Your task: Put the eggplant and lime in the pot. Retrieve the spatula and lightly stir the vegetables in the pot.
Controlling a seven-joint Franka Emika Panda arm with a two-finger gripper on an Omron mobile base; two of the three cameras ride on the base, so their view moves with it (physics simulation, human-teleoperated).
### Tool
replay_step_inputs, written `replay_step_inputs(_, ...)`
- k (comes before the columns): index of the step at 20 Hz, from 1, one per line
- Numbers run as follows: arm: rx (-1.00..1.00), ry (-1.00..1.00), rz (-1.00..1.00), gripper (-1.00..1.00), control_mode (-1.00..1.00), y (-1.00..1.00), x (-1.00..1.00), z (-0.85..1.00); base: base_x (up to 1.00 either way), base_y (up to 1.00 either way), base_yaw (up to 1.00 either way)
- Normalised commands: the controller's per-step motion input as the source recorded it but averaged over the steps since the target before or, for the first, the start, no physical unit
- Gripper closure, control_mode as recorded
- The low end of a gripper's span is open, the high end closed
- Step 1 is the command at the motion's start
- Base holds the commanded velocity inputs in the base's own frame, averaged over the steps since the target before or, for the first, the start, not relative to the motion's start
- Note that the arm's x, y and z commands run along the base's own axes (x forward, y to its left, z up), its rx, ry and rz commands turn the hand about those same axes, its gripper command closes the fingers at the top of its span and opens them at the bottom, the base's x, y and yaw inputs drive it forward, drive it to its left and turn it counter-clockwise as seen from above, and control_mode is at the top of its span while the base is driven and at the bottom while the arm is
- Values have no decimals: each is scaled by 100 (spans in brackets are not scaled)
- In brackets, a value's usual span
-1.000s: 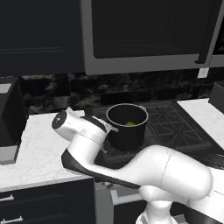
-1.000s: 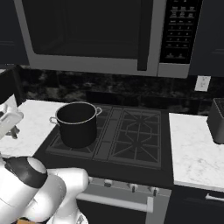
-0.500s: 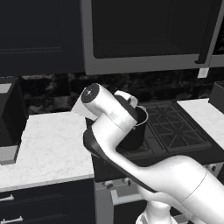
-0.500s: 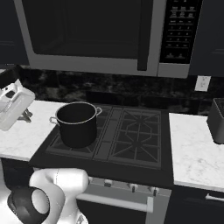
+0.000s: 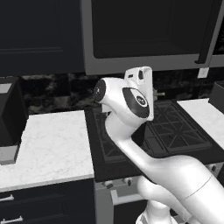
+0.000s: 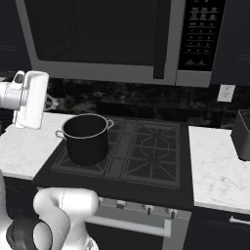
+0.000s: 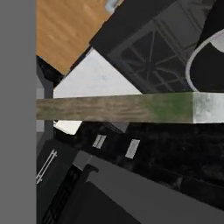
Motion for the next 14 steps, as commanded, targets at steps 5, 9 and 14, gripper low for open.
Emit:
replay_step_inputs(5, -67, 13, 5, 100, -100, -33, 44, -2, 0, 0, 0)
replay_step_inputs(9, -36, 12, 5, 100, -100, -3, 47, -1, 0, 0, 0)
replay_step_inputs(14, -16, 19, 3, 100, -100, -2, 60, 0, 0, 0, 0)
